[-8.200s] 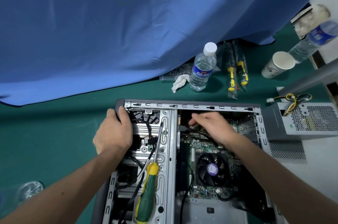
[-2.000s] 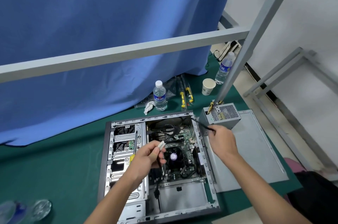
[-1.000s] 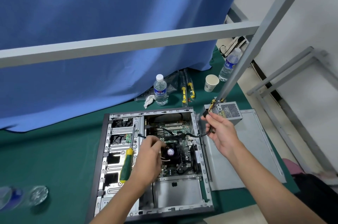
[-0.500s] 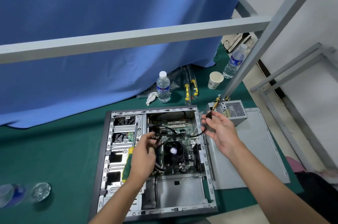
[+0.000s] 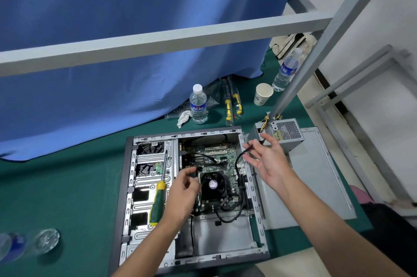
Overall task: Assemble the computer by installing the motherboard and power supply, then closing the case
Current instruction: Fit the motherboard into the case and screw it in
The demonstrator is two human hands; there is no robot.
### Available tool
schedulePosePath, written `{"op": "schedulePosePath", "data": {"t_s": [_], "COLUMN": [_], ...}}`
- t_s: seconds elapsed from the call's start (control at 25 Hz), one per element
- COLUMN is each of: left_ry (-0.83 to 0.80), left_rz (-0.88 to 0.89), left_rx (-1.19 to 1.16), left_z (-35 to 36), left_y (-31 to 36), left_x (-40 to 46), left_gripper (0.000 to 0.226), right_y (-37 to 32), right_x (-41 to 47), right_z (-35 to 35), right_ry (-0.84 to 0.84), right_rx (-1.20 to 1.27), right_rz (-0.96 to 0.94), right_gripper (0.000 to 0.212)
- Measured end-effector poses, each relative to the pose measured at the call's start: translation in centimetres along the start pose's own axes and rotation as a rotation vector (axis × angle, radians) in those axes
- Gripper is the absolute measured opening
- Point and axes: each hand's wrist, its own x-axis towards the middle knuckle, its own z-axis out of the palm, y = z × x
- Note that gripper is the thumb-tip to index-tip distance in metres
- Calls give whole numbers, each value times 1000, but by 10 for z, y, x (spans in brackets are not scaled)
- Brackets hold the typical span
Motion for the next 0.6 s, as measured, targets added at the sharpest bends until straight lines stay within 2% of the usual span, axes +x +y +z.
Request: {"op": "schedulePosePath", "data": {"t_s": [0.12, 0.28, 0.4, 0.48, 0.6], "left_ry": [31, 17, -8, -31, -56], "left_rz": [-36, -45, -107, -140, -145], "left_rx": [7, 137, 133, 115, 149], "left_z": [0, -1, -1, -2, -7], "left_y": [-2, -9, -12, -16, -18], "left_x": [-2, -6, -6, -8, -7], "left_gripper": [27, 45, 53, 48, 20], "right_y": [0, -1, 0, 2, 1], "right_x": [-2, -4, -6, -8, -7], "right_z": [4, 6, 3, 4, 9], "right_ry": [-4, -5, 17, 28, 32], "right_rx": [11, 7, -49, -146, -201], "right_rz": [-2, 24, 41, 14, -56], "right_gripper": [34, 21, 32, 34, 35]}}
